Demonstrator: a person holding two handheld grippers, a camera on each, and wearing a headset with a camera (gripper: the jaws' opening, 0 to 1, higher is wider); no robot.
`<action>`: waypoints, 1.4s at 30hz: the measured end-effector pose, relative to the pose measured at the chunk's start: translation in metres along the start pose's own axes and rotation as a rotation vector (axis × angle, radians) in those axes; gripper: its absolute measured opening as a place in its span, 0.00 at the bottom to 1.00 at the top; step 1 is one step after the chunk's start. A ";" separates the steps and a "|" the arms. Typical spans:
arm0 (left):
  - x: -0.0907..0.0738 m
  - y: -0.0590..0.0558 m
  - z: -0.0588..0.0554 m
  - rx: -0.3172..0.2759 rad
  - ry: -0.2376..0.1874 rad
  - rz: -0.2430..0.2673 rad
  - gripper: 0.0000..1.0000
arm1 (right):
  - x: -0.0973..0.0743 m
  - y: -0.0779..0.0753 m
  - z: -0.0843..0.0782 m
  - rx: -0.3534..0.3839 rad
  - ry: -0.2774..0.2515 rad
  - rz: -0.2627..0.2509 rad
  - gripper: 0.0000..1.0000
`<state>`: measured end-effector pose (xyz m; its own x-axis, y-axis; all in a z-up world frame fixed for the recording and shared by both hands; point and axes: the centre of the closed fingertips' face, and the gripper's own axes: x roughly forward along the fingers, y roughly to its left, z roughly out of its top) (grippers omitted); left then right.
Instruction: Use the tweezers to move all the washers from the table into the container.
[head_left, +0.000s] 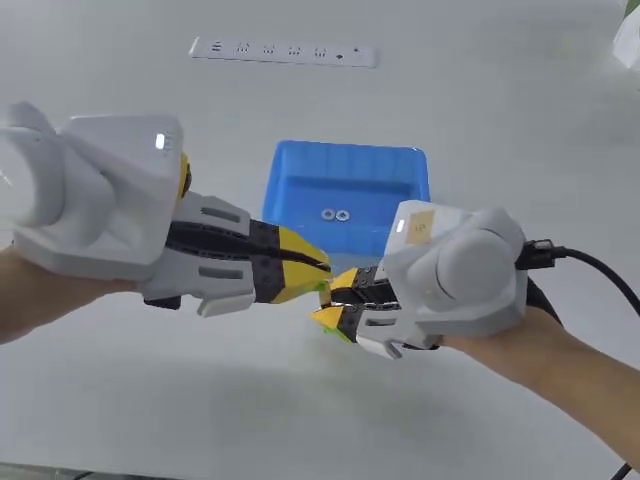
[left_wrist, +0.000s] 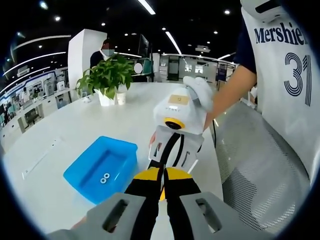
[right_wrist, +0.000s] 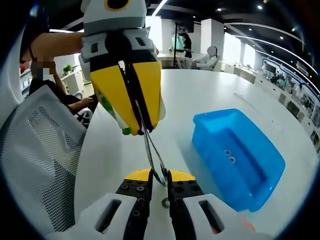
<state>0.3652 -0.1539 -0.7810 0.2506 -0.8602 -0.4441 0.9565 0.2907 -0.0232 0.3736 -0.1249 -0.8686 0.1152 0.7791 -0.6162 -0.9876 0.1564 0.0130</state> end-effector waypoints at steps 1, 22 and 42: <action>0.000 0.000 0.000 -0.001 0.000 -0.001 0.06 | 0.000 0.000 0.000 -0.001 0.001 0.001 0.13; 0.002 0.002 0.001 -0.009 -0.004 -0.010 0.06 | 0.000 0.000 -0.001 0.023 -0.005 0.011 0.12; -0.002 0.002 0.009 0.019 0.015 -0.015 0.05 | -0.007 0.005 0.006 0.020 -0.007 0.022 0.11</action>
<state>0.3679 -0.1551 -0.7717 0.2346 -0.8580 -0.4569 0.9627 0.2702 -0.0129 0.3687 -0.1259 -0.8596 0.0947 0.7866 -0.6101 -0.9875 0.1518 0.0425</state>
